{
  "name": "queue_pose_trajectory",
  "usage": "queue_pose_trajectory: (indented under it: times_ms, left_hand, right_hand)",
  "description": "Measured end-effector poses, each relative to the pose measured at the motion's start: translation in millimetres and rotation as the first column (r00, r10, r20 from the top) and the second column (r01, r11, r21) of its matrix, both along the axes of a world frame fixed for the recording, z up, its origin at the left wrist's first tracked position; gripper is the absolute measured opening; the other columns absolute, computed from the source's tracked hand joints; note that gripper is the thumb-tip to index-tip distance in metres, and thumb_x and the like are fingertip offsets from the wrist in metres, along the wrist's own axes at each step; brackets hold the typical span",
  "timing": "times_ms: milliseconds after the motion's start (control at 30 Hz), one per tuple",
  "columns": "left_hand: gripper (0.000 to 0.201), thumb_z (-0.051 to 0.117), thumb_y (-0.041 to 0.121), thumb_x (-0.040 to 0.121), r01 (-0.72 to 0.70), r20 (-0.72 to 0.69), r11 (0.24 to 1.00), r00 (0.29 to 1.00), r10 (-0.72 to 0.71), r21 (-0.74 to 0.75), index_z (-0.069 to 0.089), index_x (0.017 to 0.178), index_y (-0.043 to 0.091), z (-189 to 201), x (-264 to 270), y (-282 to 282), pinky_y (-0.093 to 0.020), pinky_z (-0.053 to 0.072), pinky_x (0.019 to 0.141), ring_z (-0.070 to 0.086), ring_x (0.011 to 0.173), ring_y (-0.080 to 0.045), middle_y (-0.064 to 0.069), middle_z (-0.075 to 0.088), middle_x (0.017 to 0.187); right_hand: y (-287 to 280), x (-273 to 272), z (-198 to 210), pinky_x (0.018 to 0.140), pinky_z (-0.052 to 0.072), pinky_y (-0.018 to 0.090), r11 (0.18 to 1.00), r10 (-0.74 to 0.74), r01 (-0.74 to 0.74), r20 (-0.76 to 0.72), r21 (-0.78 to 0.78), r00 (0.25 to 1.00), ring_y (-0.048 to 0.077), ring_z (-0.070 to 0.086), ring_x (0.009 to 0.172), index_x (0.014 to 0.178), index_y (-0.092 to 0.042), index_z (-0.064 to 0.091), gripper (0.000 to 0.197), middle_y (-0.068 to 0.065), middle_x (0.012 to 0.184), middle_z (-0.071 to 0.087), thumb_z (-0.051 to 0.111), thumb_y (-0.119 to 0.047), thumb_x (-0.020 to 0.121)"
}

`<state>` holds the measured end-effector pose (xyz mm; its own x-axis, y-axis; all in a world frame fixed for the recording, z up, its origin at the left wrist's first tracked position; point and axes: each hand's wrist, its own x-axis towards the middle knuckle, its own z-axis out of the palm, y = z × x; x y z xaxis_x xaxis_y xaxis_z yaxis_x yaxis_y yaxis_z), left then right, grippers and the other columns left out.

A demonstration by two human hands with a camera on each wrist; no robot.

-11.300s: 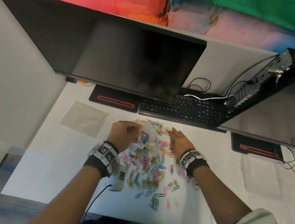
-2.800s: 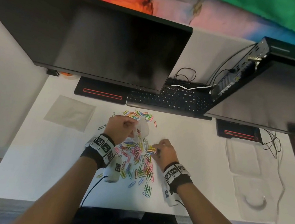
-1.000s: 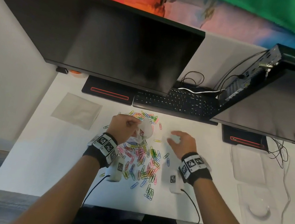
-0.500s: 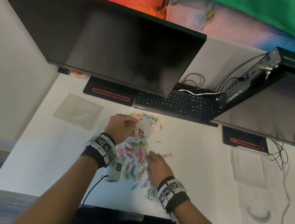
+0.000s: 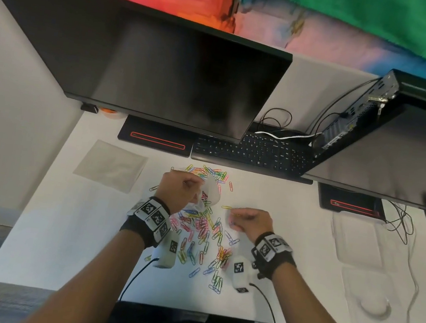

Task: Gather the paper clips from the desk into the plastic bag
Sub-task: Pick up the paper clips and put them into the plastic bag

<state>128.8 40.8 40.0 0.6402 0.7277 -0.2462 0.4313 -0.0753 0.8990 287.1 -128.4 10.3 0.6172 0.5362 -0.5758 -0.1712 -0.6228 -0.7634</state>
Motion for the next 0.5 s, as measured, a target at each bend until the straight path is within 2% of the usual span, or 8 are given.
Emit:
queue_pose_trajectory:
  times_ms: [100, 167, 233, 333, 400, 500]
  left_hand:
    - [0.013, 0.064, 0.011, 0.092, 0.019, -0.005, 1.000, 1.000, -0.019, 0.017, 0.077, 0.096, 0.011, 0.5, 1.8, -2.2, -0.038, 0.063, 0.073, 0.074, 0.068, -0.022, -0.005, 0.076, 0.077]
    - [0.014, 0.063, 0.010, 0.093, 0.023, -0.001, 1.000, 1.000, -0.023, 0.008, 0.076, 0.097, 0.010, 0.6, 3.7, -3.7, -0.040, 0.063, 0.073, 0.074, 0.069, -0.023, -0.006, 0.076, 0.079]
    - [0.014, 0.063, 0.009, 0.093, 0.038, -0.004, 0.999, 0.999, -0.038, 0.011, 0.076, 0.097, 0.010, 1.9, 5.1, -5.9, -0.040, 0.063, 0.074, 0.074, 0.071, -0.024, -0.006, 0.076, 0.079]
    - [0.013, 0.064, 0.009, 0.092, 0.052, -0.006, 0.999, 0.999, -0.052, 0.015, 0.075, 0.099, 0.010, 4.1, 8.0, -8.4, -0.041, 0.063, 0.074, 0.074, 0.070, -0.024, -0.005, 0.075, 0.077]
    - [0.013, 0.064, 0.008, 0.092, 0.060, -0.021, 0.998, 0.998, -0.059, 0.028, 0.075, 0.100, 0.011, 5.4, 9.6, -9.5, -0.040, 0.063, 0.074, 0.074, 0.070, -0.023, -0.003, 0.075, 0.076]
    - [0.013, 0.064, 0.011, 0.093, 0.079, -0.034, 0.995, 0.996, -0.077, 0.058, 0.075, 0.098, 0.011, 6.3, 8.8, -9.6, -0.041, 0.063, 0.074, 0.074, 0.068, -0.022, -0.003, 0.075, 0.076]
  right_hand:
    - [8.2, 11.1, 18.7, 0.067, 0.055, 0.025, 0.986, -0.049, 0.072, -0.146, 0.153, 0.988, 0.018, 0.073, 0.075, 0.103, -0.006, 0.074, 0.026, 0.012, 0.090, 0.076, 0.077, -0.004, 0.077]
    - [18.2, 14.1, 30.5, 0.075, 0.059, 0.025, 0.953, -0.072, 0.144, -0.263, 0.266, 0.962, 0.022, 0.073, 0.089, 0.108, -0.002, 0.071, 0.031, 0.012, 0.098, 0.075, 0.075, -0.001, 0.077]
    - [29.6, 10.7, 39.0, 0.080, 0.058, 0.026, 0.936, -0.037, 0.146, -0.322, 0.322, 0.946, 0.023, 0.072, 0.092, 0.108, -0.001, 0.070, 0.031, 0.013, 0.099, 0.074, 0.074, 0.001, 0.078]
    - [44.4, -3.1, 38.0, 0.079, 0.058, 0.027, 0.950, 0.031, 0.071, -0.319, 0.303, 0.947, 0.025, 0.073, 0.090, 0.106, 0.001, 0.070, 0.026, 0.016, 0.098, 0.074, 0.072, 0.003, 0.080]
    - [52.1, -10.8, 32.1, 0.084, 0.058, 0.031, 0.968, 0.050, 0.022, -0.276, 0.251, 0.960, 0.025, 0.073, 0.089, 0.105, 0.001, 0.070, 0.021, 0.018, 0.100, 0.073, 0.068, 0.001, 0.084]
    - [60.2, -18.7, 27.4, 0.087, 0.057, 0.031, 0.978, 0.085, -0.036, -0.237, 0.205, 0.968, 0.024, 0.072, 0.091, 0.111, 0.005, 0.067, 0.023, 0.020, 0.106, 0.070, 0.062, 0.000, 0.089]
